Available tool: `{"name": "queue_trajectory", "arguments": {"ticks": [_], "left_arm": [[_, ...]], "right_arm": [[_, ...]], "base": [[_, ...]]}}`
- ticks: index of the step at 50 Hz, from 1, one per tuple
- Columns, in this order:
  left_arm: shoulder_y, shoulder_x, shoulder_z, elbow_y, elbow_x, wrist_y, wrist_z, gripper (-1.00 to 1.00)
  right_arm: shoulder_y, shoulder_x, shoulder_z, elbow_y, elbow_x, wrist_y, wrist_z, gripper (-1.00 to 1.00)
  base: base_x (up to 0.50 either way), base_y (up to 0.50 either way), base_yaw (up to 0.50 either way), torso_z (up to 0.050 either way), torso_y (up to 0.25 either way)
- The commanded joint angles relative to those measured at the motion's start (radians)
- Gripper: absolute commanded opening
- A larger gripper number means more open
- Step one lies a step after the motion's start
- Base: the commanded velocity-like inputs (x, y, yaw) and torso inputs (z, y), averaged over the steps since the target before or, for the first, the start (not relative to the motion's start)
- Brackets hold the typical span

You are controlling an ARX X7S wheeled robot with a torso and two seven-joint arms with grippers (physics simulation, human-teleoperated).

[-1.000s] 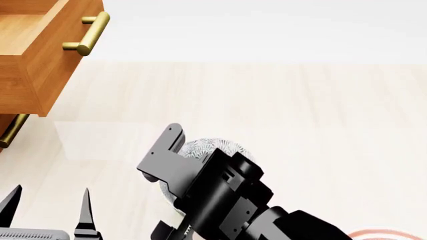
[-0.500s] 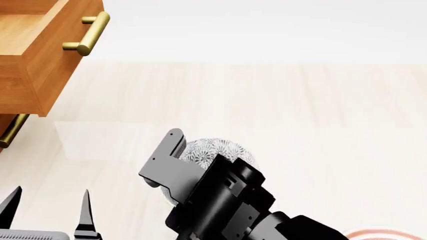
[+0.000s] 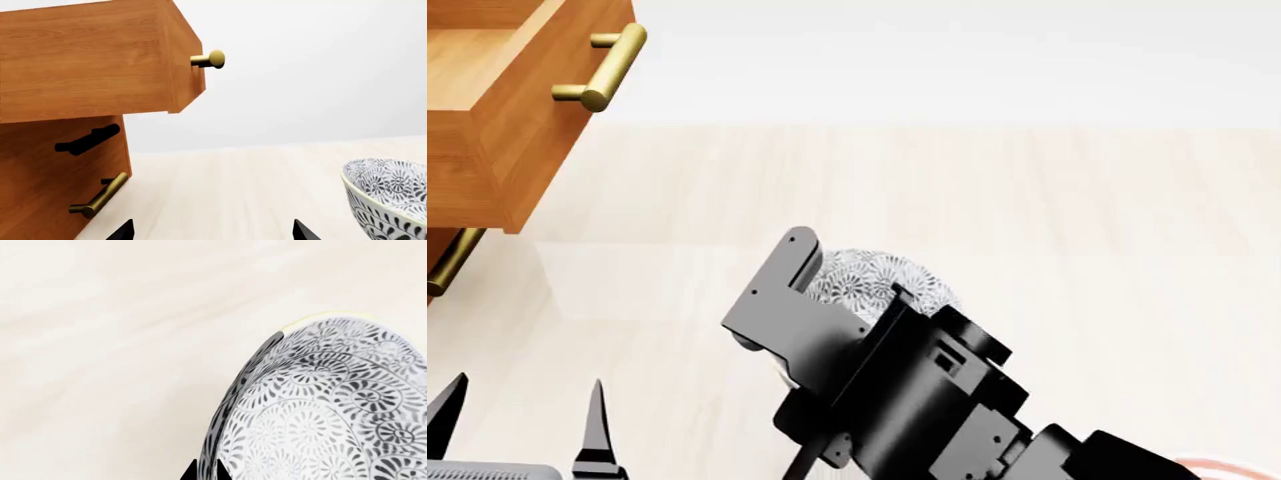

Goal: Put the bowl on the plate.

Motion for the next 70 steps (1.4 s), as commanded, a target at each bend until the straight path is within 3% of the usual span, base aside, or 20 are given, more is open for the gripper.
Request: {"name": "queue_trajectory", "arguments": {"ticks": [1,19,38,52,70], "left_arm": [[0.002,-0.003,0.000,-0.004,-0.004,0.009,-0.002,1.00],[0.000,-0.009,0.003,0.009,-0.007,-0.003,-0.011,1.00],[-0.004,-0.012,0.011,0.001,-0.008,0.001,-0.012,1.00],[-0.005,-0.019,0.012,0.017,-0.013,-0.011,-0.018,1.00],[-0.008,-0.022,0.013,0.017,-0.018,-0.008,-0.022,1.00]], "right_arm": [[0.021,0.092,0.044,-0.205,0.016,0.100,0.077,-1.00],[0.097,0.192,0.028,-0.475,0.045,0.308,0.132,-1.00],[0.105,0.342,0.169,-0.784,0.162,0.564,0.253,-1.00],[0.239,0.463,0.164,-0.807,0.636,0.566,0.611,-1.00],[0.320,0.604,0.111,-0.852,1.035,0.545,0.921,-1.00]], "base": [[0.00,0.00,0.00,0.000,0.000],[0.00,0.00,0.00,0.000,0.000],[0.00,0.00,0.00,0.000,0.001],[0.00,0.00,0.00,0.000,0.001],[0.00,0.00,0.00,0.000,0.000]]}}
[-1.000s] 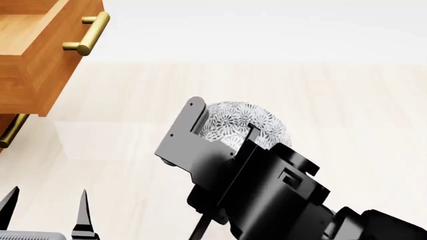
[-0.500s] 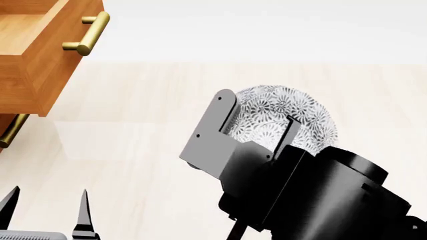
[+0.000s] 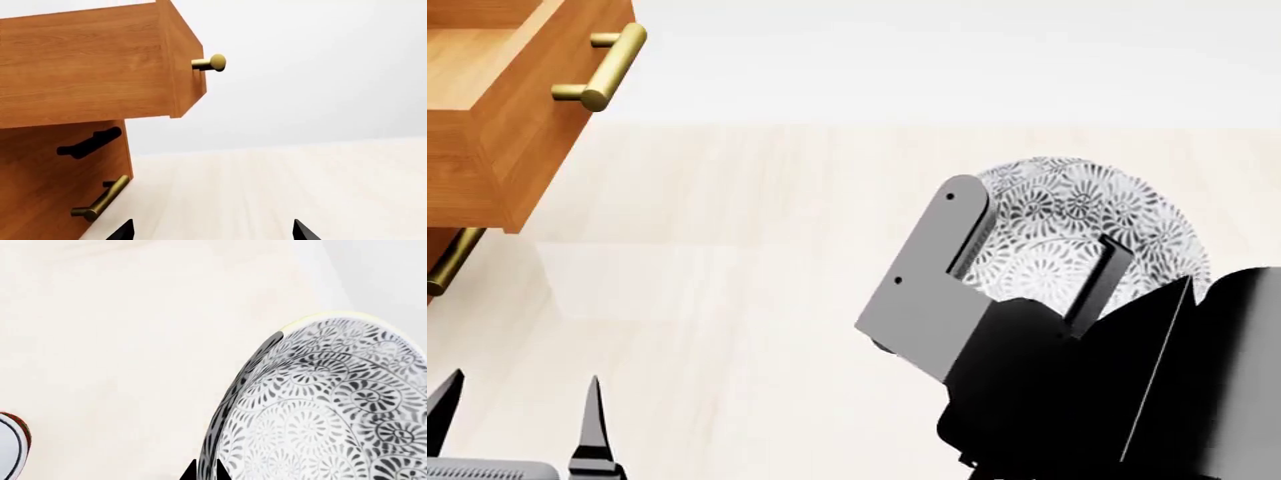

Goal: Put the bowl on the plate.

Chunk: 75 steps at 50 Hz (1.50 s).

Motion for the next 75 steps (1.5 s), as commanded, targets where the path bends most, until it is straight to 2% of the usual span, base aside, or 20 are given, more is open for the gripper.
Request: {"name": "queue_trajectory", "arguments": {"ticks": [1,22,31,51,65,75], "left_arm": [[-0.003,-0.003,0.000,0.005,-0.005,-0.003,-0.003,1.00],[-0.011,-0.002,0.010,-0.010,-0.005,0.007,-0.002,1.00],[-0.015,-0.001,0.015,-0.020,-0.007,0.011,-0.001,1.00],[-0.017,-0.007,0.019,-0.006,-0.014,0.003,-0.005,1.00],[-0.011,-0.008,0.019,-0.022,-0.017,0.026,-0.005,1.00],[-0.014,-0.009,0.022,-0.025,-0.018,0.028,-0.005,1.00]], "right_arm": [[0.054,0.096,-0.019,-0.042,0.234,-0.010,0.210,-1.00],[0.053,0.310,-0.030,-0.197,0.517,-0.120,0.452,-1.00],[0.009,0.419,-0.020,-0.287,0.568,-0.205,0.511,-1.00],[-0.123,0.617,-0.001,-0.390,0.487,-0.358,0.463,-1.00],[-0.180,0.676,-0.008,-0.392,0.422,-0.426,0.416,-1.00],[-0.191,0.659,-0.013,-0.346,0.389,-0.429,0.393,-1.00]], "base": [[0.00,0.00,0.00,0.000,0.000],[0.00,0.00,0.00,0.000,0.000],[0.00,0.00,0.00,0.000,0.000],[0.00,0.00,0.00,0.000,0.001],[0.00,0.00,0.00,0.000,0.000],[0.00,0.00,0.00,0.000,0.001]]}}
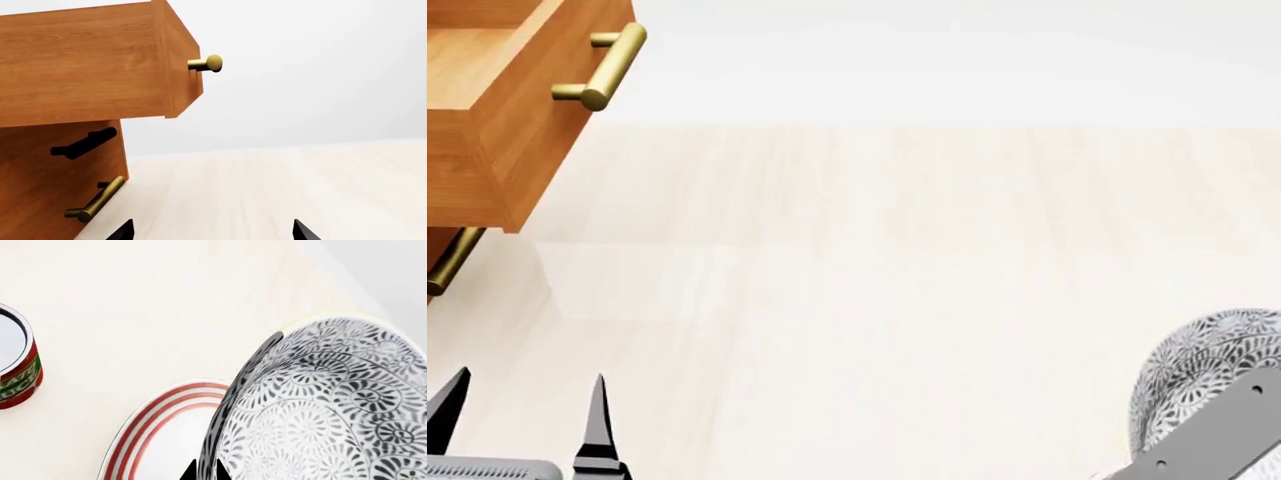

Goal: Put the bowl on the plate.

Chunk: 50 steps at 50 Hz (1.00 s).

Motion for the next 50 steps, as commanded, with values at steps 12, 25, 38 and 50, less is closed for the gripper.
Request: {"name": "queue_trajectory", "arguments": {"ticks": [12,25,38,50], "left_arm": [[-0.005,-0.003,0.003,-0.012,-0.005,0.009,-0.001,1.00],[0.000,-0.005,0.006,-0.012,-0.005,0.015,-0.005,1.00],[0.002,-0.009,0.009,0.004,-0.007,0.003,-0.012,1.00],[-0.001,-0.011,0.013,0.005,-0.008,0.001,-0.014,1.00]], "right_arm": [[-0.024,0.011,0.000,0.068,-0.096,-0.046,-0.055,-1.00],[-0.091,0.045,-0.025,0.082,-0.147,-0.136,-0.095,-1.00],[-0.155,0.018,-0.062,0.116,-0.214,-0.193,-0.128,-1.00],[-0.195,0.018,-0.078,0.143,-0.248,-0.244,-0.153,-1.00]], "base": [[0.00,0.00,0.00,0.000,0.000],[0.00,0.00,0.00,0.000,0.001],[0.00,0.00,0.00,0.000,0.000],[0.00,0.00,0.00,0.001,0.000]]}}
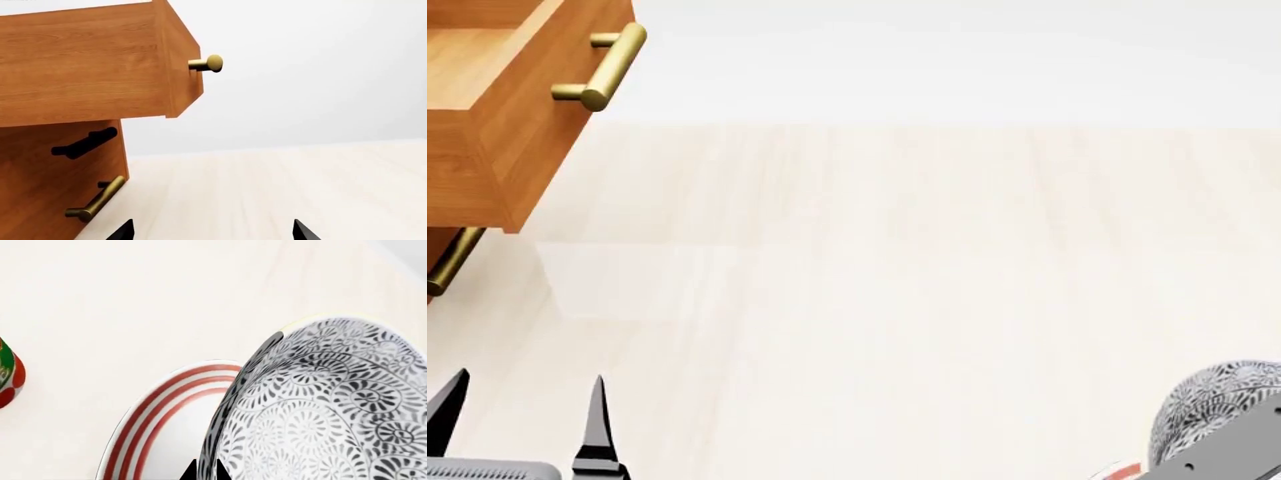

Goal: Put the bowl on the plate.

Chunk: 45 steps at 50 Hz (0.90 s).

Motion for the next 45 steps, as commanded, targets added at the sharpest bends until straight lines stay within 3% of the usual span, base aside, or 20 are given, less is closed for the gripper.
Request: {"name": "queue_trajectory", "arguments": {"ticks": [1,21,45], "left_arm": [[-0.003,-0.001,0.004,-0.001,-0.001,-0.001,-0.002,1.00],[-0.004,-0.007,0.008,0.011,0.000,-0.008,-0.010,1.00],[-0.008,-0.009,0.012,0.006,-0.004,-0.006,-0.014,1.00]], "right_arm": [[-0.014,0.003,-0.010,0.026,-0.058,-0.049,-0.022,-1.00],[-0.125,0.027,-0.064,0.084,-0.120,-0.190,-0.067,-1.00],[-0.136,-0.003,-0.067,0.112,-0.132,-0.197,-0.078,-1.00]], "base": [[0.00,0.00,0.00,0.000,0.000],[0.00,0.00,0.00,0.000,0.001],[0.00,0.00,0.00,0.000,0.000]]}}
